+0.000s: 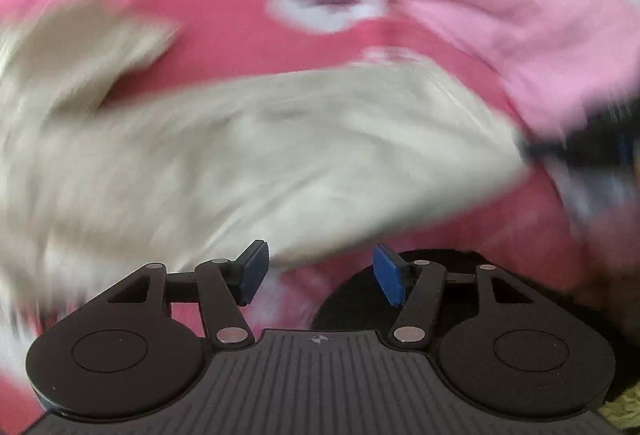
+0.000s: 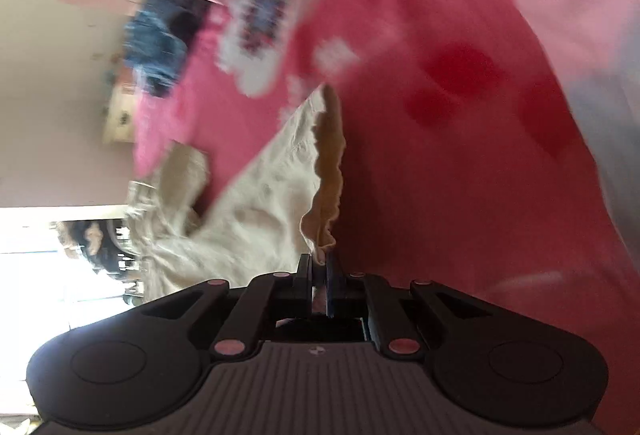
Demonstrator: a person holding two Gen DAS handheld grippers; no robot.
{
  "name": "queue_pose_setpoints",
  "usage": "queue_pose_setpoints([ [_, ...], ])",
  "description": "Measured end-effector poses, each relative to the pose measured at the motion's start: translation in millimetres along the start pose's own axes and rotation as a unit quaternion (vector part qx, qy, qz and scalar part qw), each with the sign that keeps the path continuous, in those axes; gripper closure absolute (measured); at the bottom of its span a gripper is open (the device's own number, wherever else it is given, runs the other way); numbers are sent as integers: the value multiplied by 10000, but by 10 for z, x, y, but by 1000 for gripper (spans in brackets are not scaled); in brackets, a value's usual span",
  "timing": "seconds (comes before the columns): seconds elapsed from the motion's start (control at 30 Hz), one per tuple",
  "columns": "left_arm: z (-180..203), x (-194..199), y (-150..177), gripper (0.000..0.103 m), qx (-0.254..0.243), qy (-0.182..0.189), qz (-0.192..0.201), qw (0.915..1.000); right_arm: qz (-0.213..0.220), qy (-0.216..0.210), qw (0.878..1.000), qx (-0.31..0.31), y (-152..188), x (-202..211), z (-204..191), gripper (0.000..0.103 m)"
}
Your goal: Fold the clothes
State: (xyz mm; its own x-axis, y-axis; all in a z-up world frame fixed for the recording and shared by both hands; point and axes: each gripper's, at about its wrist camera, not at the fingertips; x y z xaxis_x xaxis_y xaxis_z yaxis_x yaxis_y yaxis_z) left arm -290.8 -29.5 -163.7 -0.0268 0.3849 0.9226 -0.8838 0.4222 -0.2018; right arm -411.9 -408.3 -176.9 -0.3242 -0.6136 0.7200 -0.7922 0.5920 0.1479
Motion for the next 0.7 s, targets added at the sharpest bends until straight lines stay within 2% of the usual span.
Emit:
queue_pose_setpoints([
  [0.03, -178, 40, 38, 45, 555, 69, 37, 9984, -4, 121, 9999, -15, 3, -36, 46, 96],
  [0.1, -507, 127, 134, 45, 1553, 101, 164, 9877, -22, 174, 9998, -134, -14, -87, 117, 96],
  [0.2, -968, 278, 316, 45, 2879, -90, 498, 9563, 43, 223, 9997, 13, -41, -93, 73, 96],
  [0.27, -1224, 384, 442, 45, 3558, -310, 790, 9307, 155, 190, 9995, 206, -81, -42, -43, 96],
  [0.4, -1665, 506, 612, 45, 4513, -498, 1330, 8810, 386, 84, 9969, 686, -206, 103, -372, 96],
  [0.53, -2042, 468, 730, 47, 5424, -444, 1710, 8213, 378, 185, 9955, 851, -284, 115, -518, 96],
  [0.63, -2171, 428, 812, 54, 6010, -488, 1968, 7731, 272, 263, 9967, 721, -284, 98, -492, 95],
  [0.7, -2214, 405, 858, 60, 6227, -588, 2081, 7520, 247, 291, 9968, 699, -280, 86, -500, 95],
])
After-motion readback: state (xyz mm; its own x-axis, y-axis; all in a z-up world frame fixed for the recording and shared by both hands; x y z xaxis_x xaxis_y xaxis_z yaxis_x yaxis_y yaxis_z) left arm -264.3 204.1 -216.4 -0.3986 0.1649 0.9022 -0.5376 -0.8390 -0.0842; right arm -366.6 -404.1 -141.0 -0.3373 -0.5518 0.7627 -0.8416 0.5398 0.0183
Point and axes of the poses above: each gripper's, at about its wrist camera, not at the fingertips, and x roughly against the way its jaws point, z to its right, y to its underside, and after that the axes turned 8 degrees about -z, right-handed
